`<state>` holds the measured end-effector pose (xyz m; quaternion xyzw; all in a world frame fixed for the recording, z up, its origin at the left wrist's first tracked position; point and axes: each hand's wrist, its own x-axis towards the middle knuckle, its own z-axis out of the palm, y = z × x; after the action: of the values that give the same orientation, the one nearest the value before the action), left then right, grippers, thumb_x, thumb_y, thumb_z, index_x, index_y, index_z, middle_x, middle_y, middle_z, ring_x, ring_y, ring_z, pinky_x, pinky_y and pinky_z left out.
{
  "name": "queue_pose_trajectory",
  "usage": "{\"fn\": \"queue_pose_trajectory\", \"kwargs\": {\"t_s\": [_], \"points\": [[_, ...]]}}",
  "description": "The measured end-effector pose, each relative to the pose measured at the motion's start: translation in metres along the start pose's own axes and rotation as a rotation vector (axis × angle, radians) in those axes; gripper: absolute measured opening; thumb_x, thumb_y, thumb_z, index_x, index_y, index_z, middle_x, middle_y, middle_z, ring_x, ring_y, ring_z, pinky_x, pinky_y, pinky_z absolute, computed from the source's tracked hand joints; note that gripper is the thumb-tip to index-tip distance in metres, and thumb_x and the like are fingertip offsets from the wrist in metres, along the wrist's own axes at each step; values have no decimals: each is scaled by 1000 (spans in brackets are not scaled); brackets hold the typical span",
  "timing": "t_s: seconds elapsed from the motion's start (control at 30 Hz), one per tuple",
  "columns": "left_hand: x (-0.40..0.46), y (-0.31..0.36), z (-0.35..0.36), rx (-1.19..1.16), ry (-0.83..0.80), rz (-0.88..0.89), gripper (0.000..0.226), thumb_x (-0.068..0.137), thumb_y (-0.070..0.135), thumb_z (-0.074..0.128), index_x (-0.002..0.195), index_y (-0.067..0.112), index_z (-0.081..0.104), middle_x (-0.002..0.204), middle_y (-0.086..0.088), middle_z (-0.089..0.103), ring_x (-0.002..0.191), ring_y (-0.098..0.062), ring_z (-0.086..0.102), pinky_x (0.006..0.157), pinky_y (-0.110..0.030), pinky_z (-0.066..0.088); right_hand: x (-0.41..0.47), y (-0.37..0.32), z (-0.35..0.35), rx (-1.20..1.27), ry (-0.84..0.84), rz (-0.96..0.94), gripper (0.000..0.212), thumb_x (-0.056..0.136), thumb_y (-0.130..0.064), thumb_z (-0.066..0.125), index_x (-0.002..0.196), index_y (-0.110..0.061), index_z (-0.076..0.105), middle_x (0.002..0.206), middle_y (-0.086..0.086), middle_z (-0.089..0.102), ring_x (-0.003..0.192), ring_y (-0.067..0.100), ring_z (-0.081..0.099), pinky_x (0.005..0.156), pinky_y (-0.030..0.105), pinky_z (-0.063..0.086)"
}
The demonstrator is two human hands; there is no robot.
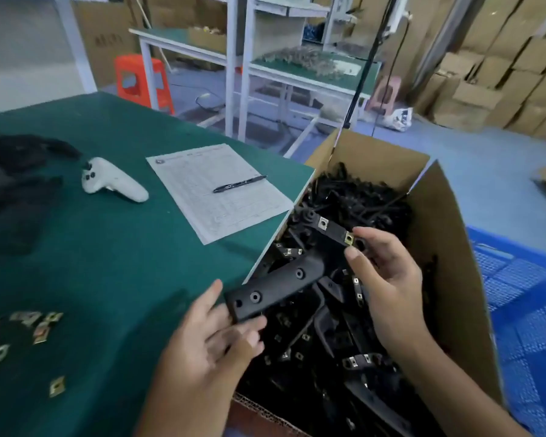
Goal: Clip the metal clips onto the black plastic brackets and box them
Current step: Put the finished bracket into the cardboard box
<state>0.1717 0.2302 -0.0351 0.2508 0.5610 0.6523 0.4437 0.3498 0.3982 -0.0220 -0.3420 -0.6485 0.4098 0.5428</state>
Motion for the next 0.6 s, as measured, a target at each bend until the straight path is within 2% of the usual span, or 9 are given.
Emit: {"fn": "queue_pose_trajectory", "kwargs": {"t_s": [0.1, 0.17, 0.23, 0.3, 0.37, 0.4, 0.47, 0.53, 0.6], "points": [[3, -1, 50, 138, -142, -3, 78, 91, 12, 73, 154, 33, 32, 135, 18, 62, 123, -7, 63, 108, -44, 49, 4, 19, -28, -52, 201, 30, 22, 94, -13, 70, 115, -22, 70, 109, -10, 72, 98, 5, 66, 82, 18, 53], [7, -8, 64, 285, -184, 18, 87, 95, 19, 69, 159, 39, 14, 155, 19, 35, 132, 5, 49, 116, -36, 41, 6, 31, -40, -88, 289, 75, 26, 96, -7, 68, 117, -23, 67, 115, -9, 70, 104, 3, 65, 84, 19, 53], [9, -10, 66, 461, -167, 62, 85, 97, 24, 64, 159, 37, 9, 160, 18, 22, 136, 5, 40, 117, -32, 38, 6, 43, -46, -100, 344, 152, 28, 96, -4, 66, 111, -28, 65, 108, -8, 67, 97, -2, 63, 82, 20, 51], [8, -14, 53, 526, -196, 77, 77, 95, 23, 66, 156, 34, 20, 155, 19, 35, 131, 6, 46, 110, -25, 44, 5, 53, -46, -59, 367, 223, 28, 96, 0, 63, 101, -27, 64, 96, -9, 63, 82, -5, 59, 78, 22, 47], [3, -6, 36, 557, -263, 103, 66, 92, 25, 70, 146, 34, 34, 133, 27, 59, 116, 9, 59, 97, -15, 48, 3, 61, -42, -18, 352, 277, 26, 95, 2, 62, 95, -23, 63, 90, -9, 60, 76, 1, 57, 75, 28, 45], [-1, -1, 23, 587, -256, 141, 61, 89, 29, 71, 140, 35, 39, 122, 31, 65, 109, 9, 64, 94, -14, 49, 1, 65, -36, 3, 337, 301, 26, 95, 3, 61, 93, -23, 63, 88, -8, 60, 74, 4, 56, 74, 29, 45], [-11, 15, -8, 635, -143, 239, 54, 81, 39, 66, 131, 34, 46, 110, 32, 70, 101, 5, 69, 95, -17, 49, -2, 70, -14, 48, 310, 320, 33, 94, 6, 61, 86, -26, 63, 85, -8, 62, 69, 2, 55, 70, 26, 47], [-23, 31, -41, 673, 36, 350, 44, 83, 43, 59, 126, 36, 52, 103, 27, 73, 98, 4, 70, 93, -12, 46, -6, 66, 20, 124, 245, 312, 41, 93, 11, 59, 80, -27, 64, 79, -11, 65, 64, -2, 56, 62, 14, 47], [-36, 42, -79, 686, 254, 404, 28, 89, 43, 55, 117, 48, 55, 100, 26, 74, 99, 6, 68, 87, -6, 44, -11, 52, 64, 209, 116, 287, 51, 91, 17, 56, 77, -31, 67, 72, -14, 68, 59, -1, 56, 56, 9, 46]]}}
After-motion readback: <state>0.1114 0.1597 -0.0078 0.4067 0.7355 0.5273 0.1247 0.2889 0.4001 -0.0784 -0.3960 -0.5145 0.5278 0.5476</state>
